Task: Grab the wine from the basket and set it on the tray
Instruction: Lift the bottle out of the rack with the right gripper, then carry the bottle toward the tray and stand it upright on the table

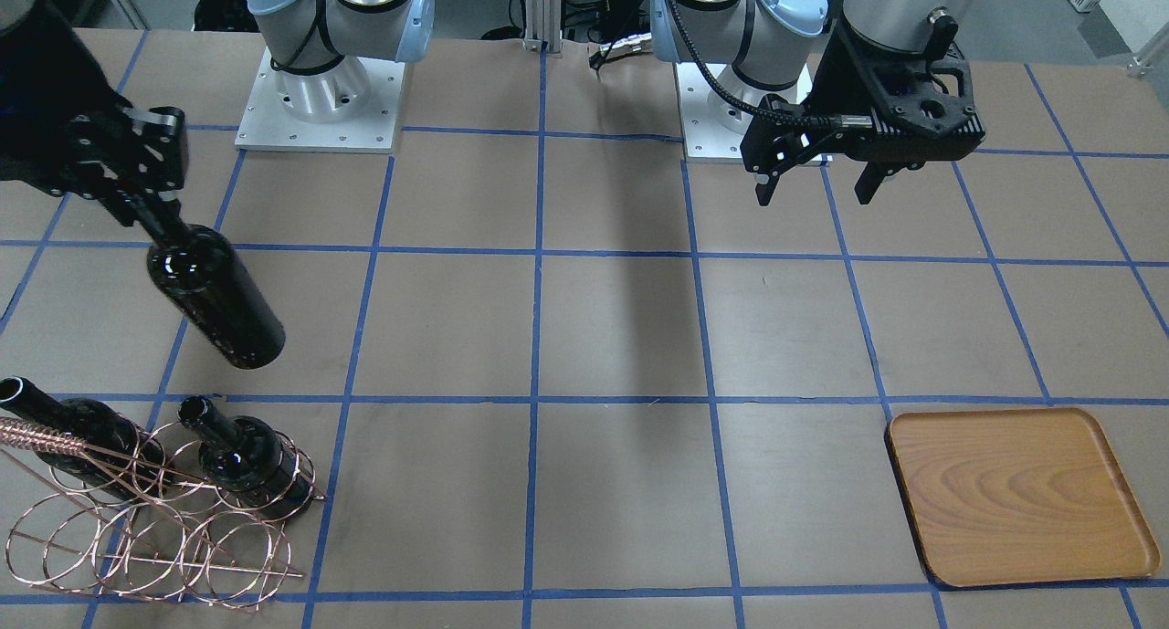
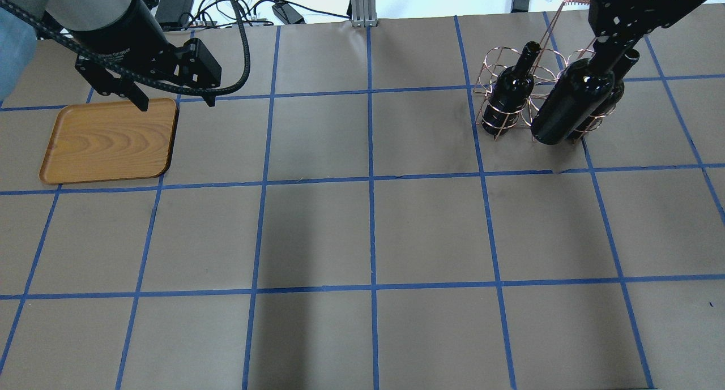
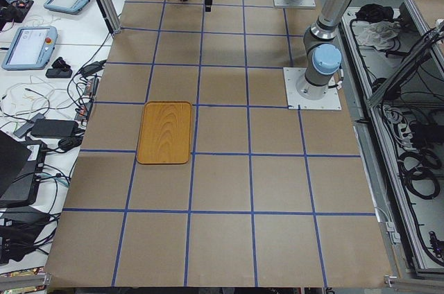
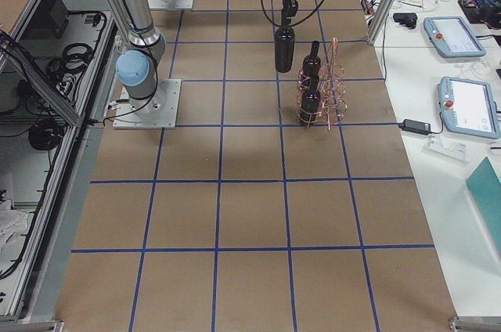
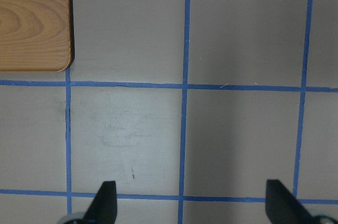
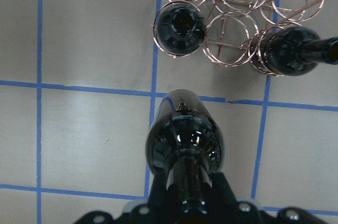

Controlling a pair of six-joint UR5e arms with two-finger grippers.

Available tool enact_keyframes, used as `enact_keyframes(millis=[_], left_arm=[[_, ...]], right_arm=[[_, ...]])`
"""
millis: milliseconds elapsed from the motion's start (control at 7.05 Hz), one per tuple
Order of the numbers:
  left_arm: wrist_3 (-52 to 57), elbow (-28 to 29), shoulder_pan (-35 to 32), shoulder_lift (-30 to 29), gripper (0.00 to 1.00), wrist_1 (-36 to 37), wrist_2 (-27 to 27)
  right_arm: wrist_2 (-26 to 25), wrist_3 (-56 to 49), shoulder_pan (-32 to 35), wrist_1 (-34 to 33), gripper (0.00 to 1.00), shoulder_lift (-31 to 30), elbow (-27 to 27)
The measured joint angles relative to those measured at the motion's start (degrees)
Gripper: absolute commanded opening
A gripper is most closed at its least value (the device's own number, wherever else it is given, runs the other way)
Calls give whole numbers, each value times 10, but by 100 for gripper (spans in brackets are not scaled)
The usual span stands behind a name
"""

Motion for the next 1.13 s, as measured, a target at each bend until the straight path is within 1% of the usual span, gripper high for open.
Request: enact_keyframes(millis=[284,709,1135], left_arm=[[1,0,0,1,100,0,0],[3,0,0,2,100,0,1],[3,0,0,2,100,0,1]], right_arm=[[21,115,79,-13,0,20,1],[25,280,199,-103,0,75,3],[16,400,288,-168,0,122,3]])
